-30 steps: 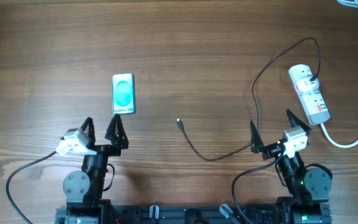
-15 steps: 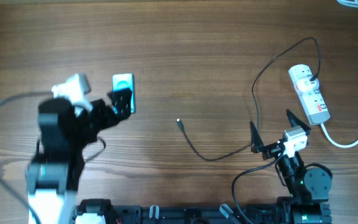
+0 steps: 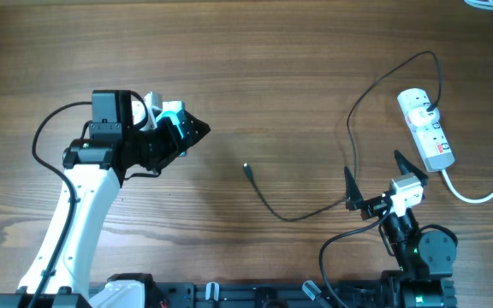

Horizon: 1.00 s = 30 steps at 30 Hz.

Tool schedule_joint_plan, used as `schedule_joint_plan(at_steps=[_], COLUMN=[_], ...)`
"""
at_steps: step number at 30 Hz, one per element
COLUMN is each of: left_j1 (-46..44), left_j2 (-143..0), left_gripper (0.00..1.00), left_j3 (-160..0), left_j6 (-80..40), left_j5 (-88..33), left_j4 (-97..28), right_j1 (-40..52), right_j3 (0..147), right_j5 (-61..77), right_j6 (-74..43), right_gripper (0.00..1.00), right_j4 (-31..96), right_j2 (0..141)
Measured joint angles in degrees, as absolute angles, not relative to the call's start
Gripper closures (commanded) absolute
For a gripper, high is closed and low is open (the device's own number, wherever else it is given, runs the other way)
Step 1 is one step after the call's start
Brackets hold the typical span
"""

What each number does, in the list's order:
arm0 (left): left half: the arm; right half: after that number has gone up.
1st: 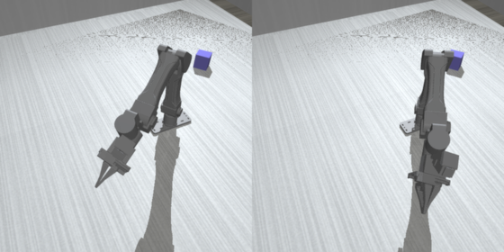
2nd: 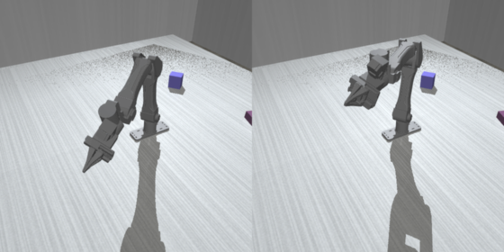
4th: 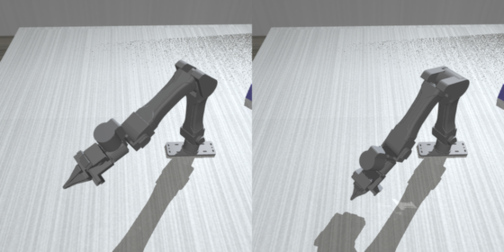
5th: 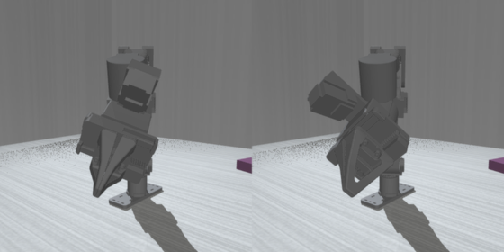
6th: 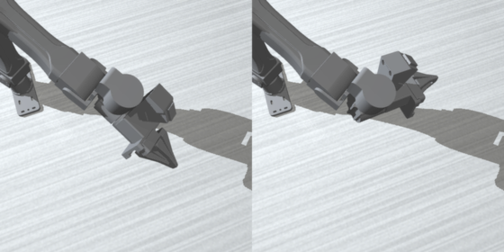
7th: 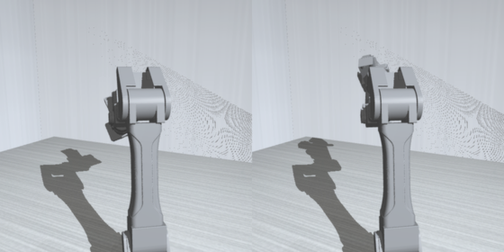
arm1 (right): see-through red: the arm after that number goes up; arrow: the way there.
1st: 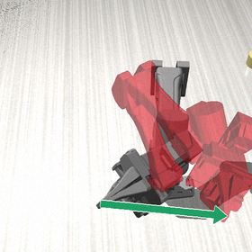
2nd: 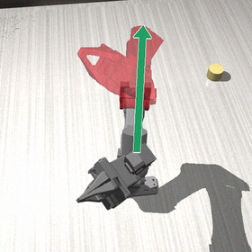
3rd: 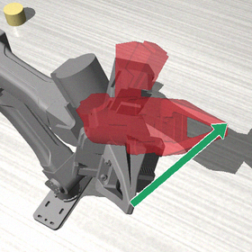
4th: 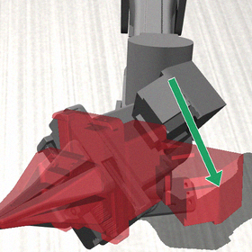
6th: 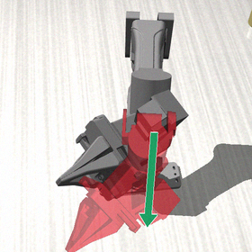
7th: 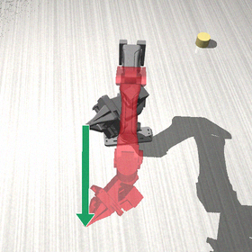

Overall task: Plug charger to phone and switch on socket
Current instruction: 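Raise the left arm and move the left gripper over the phone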

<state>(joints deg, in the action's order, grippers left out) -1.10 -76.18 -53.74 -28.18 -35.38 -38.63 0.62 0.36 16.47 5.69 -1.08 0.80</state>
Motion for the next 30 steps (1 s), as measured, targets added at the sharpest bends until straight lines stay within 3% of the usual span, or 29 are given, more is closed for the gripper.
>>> schedule_joint_plan(at_steps=[15, 16, 20, 21, 30], left_j1=[-1.1, -1.1, -1.1, -1.1, -1.1], left_j2=[-76.2, -76.2, -76.2, -76.2, -76.2], left_gripper=[0.03, 0.12, 0.83, 0.93, 0.96], left_j3=[-53.8, -53.8, -53.8, -53.8, -53.8], left_j6=[-28.2, -28.2, -27.8, -27.8, -27.7], left_j5=[-36.0, -36.0, -36.1, -36.1, -36.2], left_j4=[-40.3, -40.4, -40.9, -41.0, -41.3], right_j1=[0.6, 0.6, 0.6, 0.6, 0.6], right_j3=[0.4, 0.4, 0.4, 0.4, 0.4], right_j5=[16.5, 16.5, 16.5, 16.5, 16.5], right_j6=[5.7, 5.7, 5.7, 5.7, 5.7], right_gripper=[0.0, 0.0, 0.0, 0.0, 0.0], right_j4=[-1.1, -1.1, -1.1, -1.1, -1.1], right_j2=[0.8, 0.8, 0.8, 0.8, 0.8])
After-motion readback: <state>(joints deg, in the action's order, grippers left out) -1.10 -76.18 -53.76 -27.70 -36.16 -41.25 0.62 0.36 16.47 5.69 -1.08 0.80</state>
